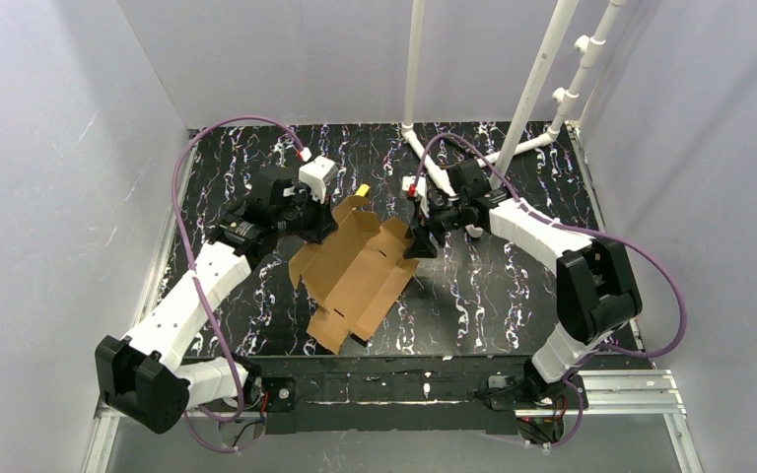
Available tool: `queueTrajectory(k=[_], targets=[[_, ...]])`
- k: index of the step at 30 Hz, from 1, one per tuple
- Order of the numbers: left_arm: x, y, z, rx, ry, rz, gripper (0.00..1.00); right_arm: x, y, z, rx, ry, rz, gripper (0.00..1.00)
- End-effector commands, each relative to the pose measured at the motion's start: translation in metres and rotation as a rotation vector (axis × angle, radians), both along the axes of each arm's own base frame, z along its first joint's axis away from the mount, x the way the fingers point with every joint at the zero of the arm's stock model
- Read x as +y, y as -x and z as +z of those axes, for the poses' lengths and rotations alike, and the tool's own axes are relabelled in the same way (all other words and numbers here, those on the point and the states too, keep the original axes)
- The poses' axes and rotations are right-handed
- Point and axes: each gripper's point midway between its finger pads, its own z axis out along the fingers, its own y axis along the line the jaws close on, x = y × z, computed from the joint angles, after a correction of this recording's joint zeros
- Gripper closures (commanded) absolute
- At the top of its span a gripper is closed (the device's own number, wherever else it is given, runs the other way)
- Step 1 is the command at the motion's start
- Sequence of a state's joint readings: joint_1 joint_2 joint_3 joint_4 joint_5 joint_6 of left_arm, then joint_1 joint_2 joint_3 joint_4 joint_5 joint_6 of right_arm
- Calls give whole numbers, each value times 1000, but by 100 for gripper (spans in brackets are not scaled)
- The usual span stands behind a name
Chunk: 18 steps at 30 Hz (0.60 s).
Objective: Fold the paper box
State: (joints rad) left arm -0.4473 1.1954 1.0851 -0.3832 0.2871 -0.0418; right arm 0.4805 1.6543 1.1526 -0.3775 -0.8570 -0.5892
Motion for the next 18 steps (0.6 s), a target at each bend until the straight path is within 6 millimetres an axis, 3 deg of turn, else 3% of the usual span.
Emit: queueTrajectory(k=[1,8,15,18], targets=[[9,4,21,-136,-84,-103,100,-6,-35,19,-145,64,-74,30],[8,0,34,-184,-126,-164,100,7,-78,13,-132,72,-184,26],[8,-9,43,-235,-169,-191,100,20,-84,-9,-38,10,-228,30],[8,-11,44,-242,-182,-204,100,22,-81,-4,-34,-17,-218,39]])
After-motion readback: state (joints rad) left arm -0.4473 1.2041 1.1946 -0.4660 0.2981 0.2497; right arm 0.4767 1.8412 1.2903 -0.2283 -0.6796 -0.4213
